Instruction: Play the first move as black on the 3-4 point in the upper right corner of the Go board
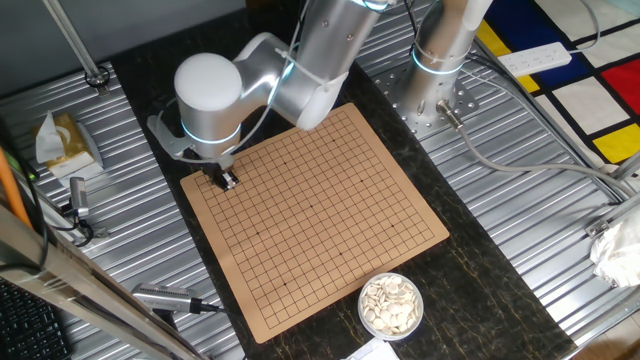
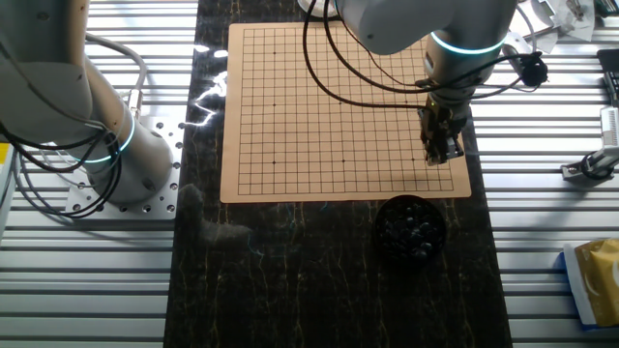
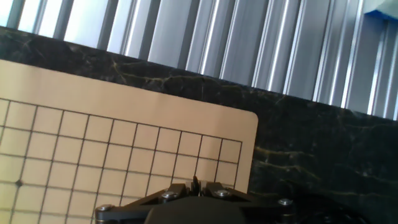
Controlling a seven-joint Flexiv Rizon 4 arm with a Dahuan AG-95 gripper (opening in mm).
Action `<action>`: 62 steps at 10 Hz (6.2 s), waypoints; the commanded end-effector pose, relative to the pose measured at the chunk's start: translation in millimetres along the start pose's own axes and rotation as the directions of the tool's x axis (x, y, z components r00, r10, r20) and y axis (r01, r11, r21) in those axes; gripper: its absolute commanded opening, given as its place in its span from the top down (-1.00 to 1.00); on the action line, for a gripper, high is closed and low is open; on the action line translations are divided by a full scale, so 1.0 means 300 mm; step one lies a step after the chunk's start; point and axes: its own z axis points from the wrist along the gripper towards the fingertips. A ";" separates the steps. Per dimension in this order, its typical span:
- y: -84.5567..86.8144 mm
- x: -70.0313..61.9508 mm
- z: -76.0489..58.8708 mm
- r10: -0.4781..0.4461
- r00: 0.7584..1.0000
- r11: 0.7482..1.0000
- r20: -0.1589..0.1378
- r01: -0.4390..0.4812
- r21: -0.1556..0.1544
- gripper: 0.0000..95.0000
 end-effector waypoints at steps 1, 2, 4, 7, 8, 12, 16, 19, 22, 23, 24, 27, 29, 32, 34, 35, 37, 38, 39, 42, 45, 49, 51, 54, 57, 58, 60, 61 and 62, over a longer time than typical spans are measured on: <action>0.001 0.005 -0.005 -0.001 1.000 1.000 -0.001 0.001 -0.001 1.00; 0.001 0.005 -0.005 -0.002 1.000 1.000 0.000 0.002 -0.001 1.00; 0.000 0.005 -0.005 -0.002 1.000 1.000 0.000 0.002 -0.001 1.00; 0.001 0.003 -0.003 -0.001 1.000 1.000 0.002 0.001 -0.003 1.00; 0.003 0.003 -0.002 0.000 1.000 1.000 0.003 0.000 -0.005 1.00; 0.005 0.002 -0.001 0.005 1.000 1.000 0.004 -0.005 -0.014 1.00; 0.006 0.000 -0.003 0.010 1.000 1.000 0.002 -0.010 -0.019 1.00; 0.011 -0.003 -0.013 0.044 0.998 0.999 -0.043 -0.045 -0.027 1.00; 0.011 -0.003 -0.013 0.063 0.996 0.995 -0.059 -0.067 -0.071 1.00; 0.011 -0.003 -0.013 0.067 0.996 0.994 -0.062 -0.072 -0.083 1.00; 0.011 -0.003 -0.013 0.073 0.994 0.994 -0.077 -0.079 -0.082 1.00; 0.011 -0.003 -0.013 0.066 0.994 0.994 -0.088 -0.073 -0.076 1.00; 0.011 -0.003 -0.013 0.033 0.996 0.997 -0.088 -0.038 -0.060 1.00; 0.008 0.001 -0.010 0.016 0.995 0.999 -0.097 -0.020 -0.041 1.00; 0.006 0.001 -0.008 0.015 0.995 0.999 -0.099 -0.019 -0.045 1.00; 0.007 0.002 -0.010 0.015 0.995 0.999 -0.099 -0.019 -0.047 1.00; 0.010 0.004 -0.011 0.020 0.995 0.999 -0.098 -0.025 -0.046 1.00; 0.010 0.004 -0.011 0.023 0.995 0.999 -0.101 -0.027 -0.044 1.00; 0.009 0.004 -0.011 0.024 0.994 0.999 -0.103 -0.028 -0.042 1.00; 0.009 0.006 -0.010 0.027 0.994 0.999 -0.107 -0.032 -0.042 1.00; 0.011 0.005 -0.010 0.024 0.994 0.998 -0.107 -0.029 -0.048 1.00; 0.028 0.004 0.002 0.020 0.994 0.999 -0.109 -0.025 -0.046 1.00; 0.045 0.001 0.007 0.025 0.994 0.999 -0.107 -0.030 -0.044 1.00; 0.050 0.012 0.003 0.017 0.994 0.999 -0.111 -0.021 -0.031 1.00; 0.041 0.025 0.014 0.008 0.994 1.000 -0.110 -0.011 -0.024 1.00; 0.041 0.025 0.014 0.009 0.994 1.000 -0.109 -0.012 -0.024 1.00; 0.044 0.024 0.016 0.012 0.994 0.999 -0.104 -0.015 -0.031 1.00; 0.044 0.023 0.016 0.011 0.994 0.999 -0.104 -0.014 -0.031 1.00; 0.045 0.023 0.016 0.013 0.994 0.999 -0.104 -0.016 -0.031 1.00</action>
